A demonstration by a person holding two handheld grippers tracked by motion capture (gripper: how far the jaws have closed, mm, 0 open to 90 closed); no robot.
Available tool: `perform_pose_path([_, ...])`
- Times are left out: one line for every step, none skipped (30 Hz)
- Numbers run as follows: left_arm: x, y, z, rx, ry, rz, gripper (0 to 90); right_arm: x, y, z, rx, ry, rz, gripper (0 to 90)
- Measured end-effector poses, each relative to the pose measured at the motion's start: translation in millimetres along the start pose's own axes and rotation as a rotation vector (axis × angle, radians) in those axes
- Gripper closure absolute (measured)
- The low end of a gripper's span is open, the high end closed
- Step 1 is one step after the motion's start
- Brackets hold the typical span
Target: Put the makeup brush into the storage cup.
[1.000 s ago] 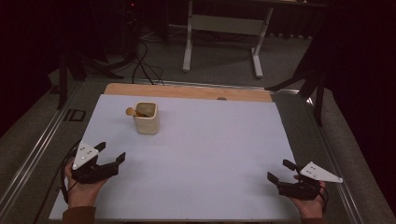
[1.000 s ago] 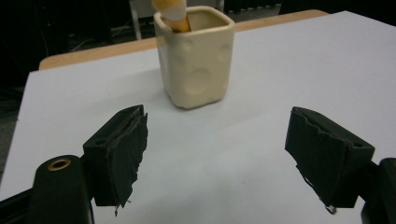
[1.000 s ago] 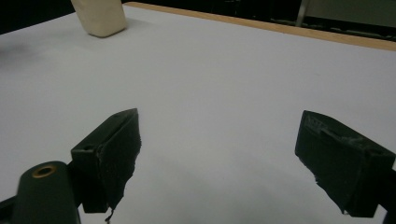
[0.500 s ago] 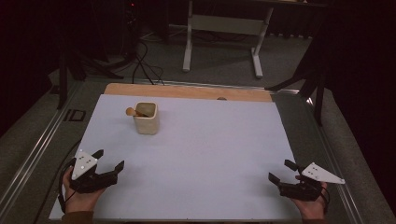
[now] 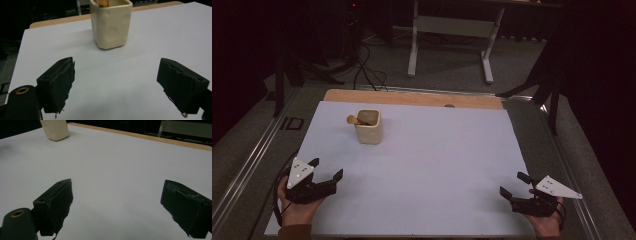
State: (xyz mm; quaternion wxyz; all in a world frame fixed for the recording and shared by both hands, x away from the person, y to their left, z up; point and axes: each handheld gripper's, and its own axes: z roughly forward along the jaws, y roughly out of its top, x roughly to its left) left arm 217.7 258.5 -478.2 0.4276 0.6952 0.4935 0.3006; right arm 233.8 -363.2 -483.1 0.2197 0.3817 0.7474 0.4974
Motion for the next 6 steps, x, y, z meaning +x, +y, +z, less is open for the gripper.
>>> perform_pose_path([0.3,0.0,0.2,-0.003,-0.004,-0.003,14.9,0.0,-0.1,-0.1,-0.001,0.001,0.0,10.1])
perform_pose_path([0.7,-0.1,0.2,-0.007,-0.007,-0.006,15.0,0.0,-0.2,-0.3,0.0,0.0,0.002,10.1])
perform_pose_path([0.9,-0.3,0.2,-0.01,-0.003,-0.009,15.0,0.0,-0.3,-0.4,0.0,0.001,0.002,10.0])
perform_pose_path([1.4,-0.5,0.3,-0.014,0.007,-0.015,14.9,-0.2,-0.3,-0.3,-0.001,0.002,0.002,10.0])
perform_pose_path([2.0,-0.7,0.2,-0.015,0.012,-0.019,14.9,-0.4,-0.4,-0.2,-0.001,0.003,0.002,10.0])
perform_pose_path([2.0,-0.7,0.2,-0.015,0.012,-0.019,14.9,-0.4,-0.4,-0.2,-0.001,0.003,0.002,10.0])
